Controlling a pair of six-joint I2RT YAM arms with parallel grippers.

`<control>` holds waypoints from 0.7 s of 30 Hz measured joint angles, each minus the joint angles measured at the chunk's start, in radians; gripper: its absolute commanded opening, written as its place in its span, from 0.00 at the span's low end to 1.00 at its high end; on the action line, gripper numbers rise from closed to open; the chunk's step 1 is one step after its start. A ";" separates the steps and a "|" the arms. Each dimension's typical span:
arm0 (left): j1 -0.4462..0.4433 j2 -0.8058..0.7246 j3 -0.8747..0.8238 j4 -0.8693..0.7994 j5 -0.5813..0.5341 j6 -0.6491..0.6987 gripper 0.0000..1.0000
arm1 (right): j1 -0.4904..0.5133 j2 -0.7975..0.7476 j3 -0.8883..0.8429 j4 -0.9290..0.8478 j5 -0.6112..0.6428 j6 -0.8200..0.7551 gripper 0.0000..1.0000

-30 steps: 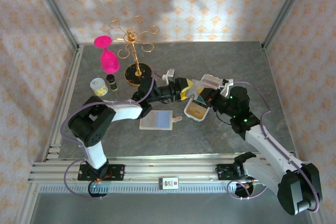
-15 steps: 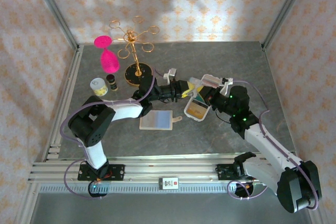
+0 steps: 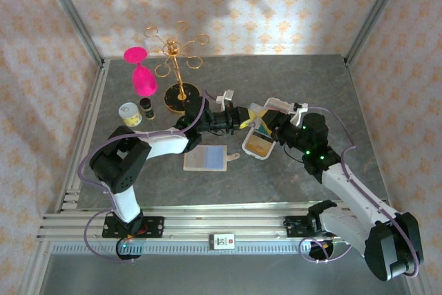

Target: Put the credit cards into the card holder

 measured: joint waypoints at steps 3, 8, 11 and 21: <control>0.000 0.000 0.000 0.006 0.007 -0.001 0.19 | 0.000 0.017 0.009 0.000 0.008 0.002 0.42; 0.000 0.000 0.000 0.037 0.026 -0.009 0.20 | 0.000 0.054 0.034 0.006 0.010 0.002 0.40; 0.000 0.000 0.000 0.063 0.029 -0.013 0.21 | 0.000 0.066 0.045 0.006 0.010 0.000 0.40; 0.000 0.000 0.000 0.101 0.033 -0.035 0.20 | 0.000 0.071 0.051 -0.018 0.010 -0.025 0.30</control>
